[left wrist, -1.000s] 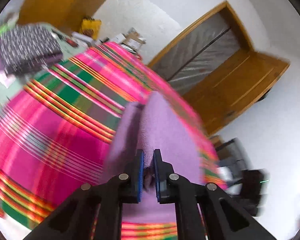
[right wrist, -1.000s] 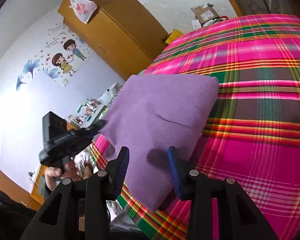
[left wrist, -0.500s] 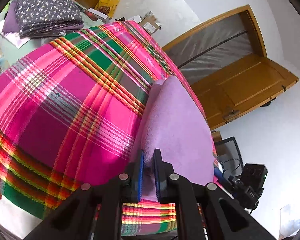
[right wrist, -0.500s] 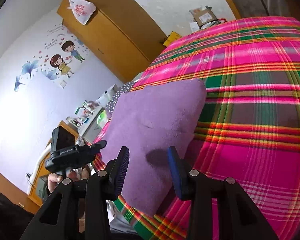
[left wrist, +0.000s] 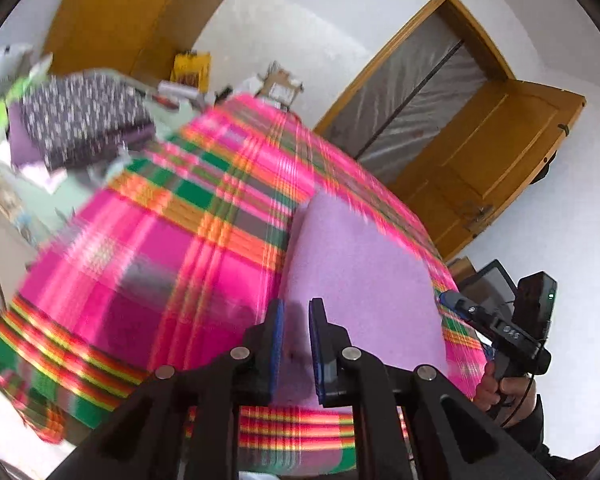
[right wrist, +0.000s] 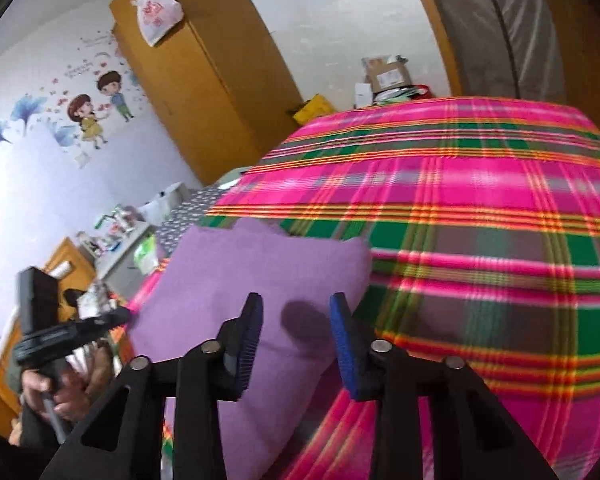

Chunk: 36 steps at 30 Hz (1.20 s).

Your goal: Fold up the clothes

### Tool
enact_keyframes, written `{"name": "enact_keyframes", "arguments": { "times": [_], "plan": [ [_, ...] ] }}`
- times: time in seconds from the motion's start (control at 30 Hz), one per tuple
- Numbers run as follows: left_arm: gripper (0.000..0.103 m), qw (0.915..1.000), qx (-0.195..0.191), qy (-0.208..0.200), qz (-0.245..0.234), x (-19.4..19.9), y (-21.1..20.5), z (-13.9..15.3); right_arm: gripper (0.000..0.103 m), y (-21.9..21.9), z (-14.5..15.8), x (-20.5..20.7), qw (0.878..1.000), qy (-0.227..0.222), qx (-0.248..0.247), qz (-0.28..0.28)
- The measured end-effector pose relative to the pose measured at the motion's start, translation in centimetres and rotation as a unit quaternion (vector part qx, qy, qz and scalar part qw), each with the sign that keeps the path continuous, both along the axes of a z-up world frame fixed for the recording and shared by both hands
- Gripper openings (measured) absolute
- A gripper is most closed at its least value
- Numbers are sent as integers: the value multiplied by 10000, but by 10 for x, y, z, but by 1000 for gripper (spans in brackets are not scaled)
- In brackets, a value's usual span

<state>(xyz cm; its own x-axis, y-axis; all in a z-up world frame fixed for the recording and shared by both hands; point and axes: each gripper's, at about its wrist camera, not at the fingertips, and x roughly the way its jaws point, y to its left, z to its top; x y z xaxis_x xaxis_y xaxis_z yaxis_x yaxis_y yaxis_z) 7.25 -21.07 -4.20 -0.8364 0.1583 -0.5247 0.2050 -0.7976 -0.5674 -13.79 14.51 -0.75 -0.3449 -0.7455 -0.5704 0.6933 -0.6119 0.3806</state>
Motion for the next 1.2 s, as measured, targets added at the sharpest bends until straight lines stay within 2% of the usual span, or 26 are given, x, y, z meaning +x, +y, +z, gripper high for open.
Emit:
{"name": "enact_keyframes", "arguments": {
  "times": [0.23, 0.3, 0.47, 0.6, 0.7, 0.87, 1.0, 1.1, 1.2],
  "plan": [
    [12, 9997, 58, -162, -160, -19, 5, -17, 27, -25, -6, -21, 9992, 239, 313, -46],
    [12, 9995, 75, -209, -206, -24, 6, -22, 27, -31, -16, -31, 9985, 150, 509, -92],
    [12, 9993, 31, -265, -271, -30, 8, -23, 26, -34, -28, -47, 9983, -18, 577, -85],
    [12, 9996, -27, -220, -201, -24, 9, -17, 27, -35, -18, -45, 9979, 14, 642, -126],
    [12, 9998, -95, -156, -102, -13, 7, -14, 27, -43, 5, -29, 9980, 305, 547, 64],
    [12, 9999, -70, -128, -53, -6, 7, -17, 27, -100, 32, 10, 9897, 663, 606, 1119],
    [12, 9999, -102, -127, -37, -5, 9, -19, 26, -154, 29, 20, 9811, 660, 854, 1603],
    [12, 9998, -85, -156, -44, -6, 11, -23, 25, -192, 16, 16, 9769, 576, 1133, 1719],
    [12, 9998, -95, -151, -44, -6, 10, -24, 15, -215, -3, 0, 9764, 345, 1501, 1517]
  ]
}}
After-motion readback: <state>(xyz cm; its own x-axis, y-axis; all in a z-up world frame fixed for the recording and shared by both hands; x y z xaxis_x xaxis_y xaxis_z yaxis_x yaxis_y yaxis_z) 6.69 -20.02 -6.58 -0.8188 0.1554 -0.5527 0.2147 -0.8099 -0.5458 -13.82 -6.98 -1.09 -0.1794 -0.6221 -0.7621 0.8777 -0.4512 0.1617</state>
